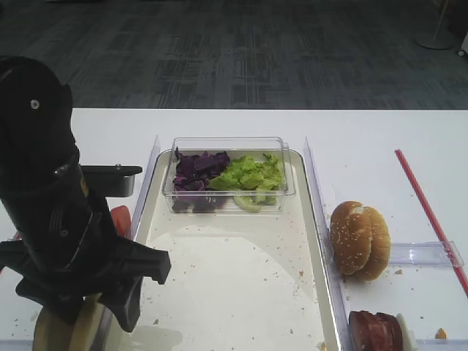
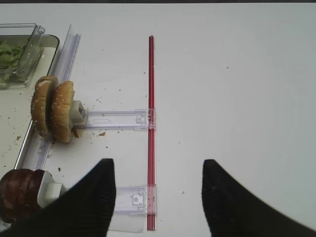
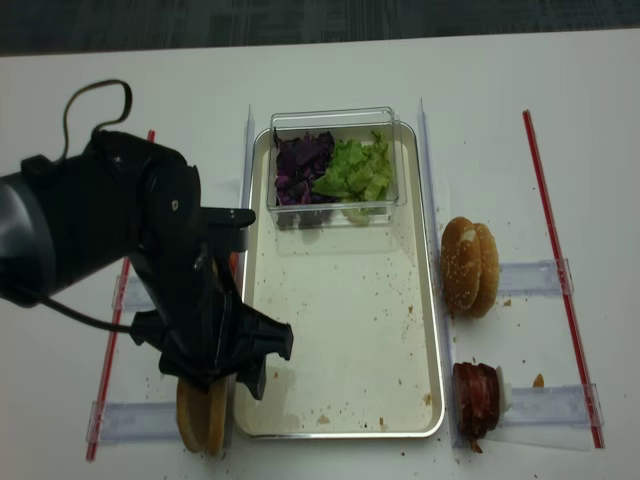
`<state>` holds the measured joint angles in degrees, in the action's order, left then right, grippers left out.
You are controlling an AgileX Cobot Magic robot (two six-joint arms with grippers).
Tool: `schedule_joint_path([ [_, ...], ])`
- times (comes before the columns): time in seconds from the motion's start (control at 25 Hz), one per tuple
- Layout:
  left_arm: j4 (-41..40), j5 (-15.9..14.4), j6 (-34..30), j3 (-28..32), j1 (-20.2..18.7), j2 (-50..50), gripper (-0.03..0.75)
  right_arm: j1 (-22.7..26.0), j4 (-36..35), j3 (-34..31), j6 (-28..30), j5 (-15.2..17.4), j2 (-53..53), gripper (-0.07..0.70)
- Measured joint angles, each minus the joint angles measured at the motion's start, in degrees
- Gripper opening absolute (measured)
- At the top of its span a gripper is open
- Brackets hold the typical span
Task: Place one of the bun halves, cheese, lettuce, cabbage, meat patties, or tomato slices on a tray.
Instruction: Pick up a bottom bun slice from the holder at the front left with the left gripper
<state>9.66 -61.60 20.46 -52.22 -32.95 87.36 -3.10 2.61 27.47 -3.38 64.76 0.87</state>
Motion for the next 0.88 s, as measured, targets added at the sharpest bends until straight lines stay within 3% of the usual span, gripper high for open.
schedule_joint_path([
  [0.88,-2.02,0.0,0.36,0.0,0.0,0.0,0.314,0.0,0.0,0.0,0.0,0.0,0.0,0.426],
])
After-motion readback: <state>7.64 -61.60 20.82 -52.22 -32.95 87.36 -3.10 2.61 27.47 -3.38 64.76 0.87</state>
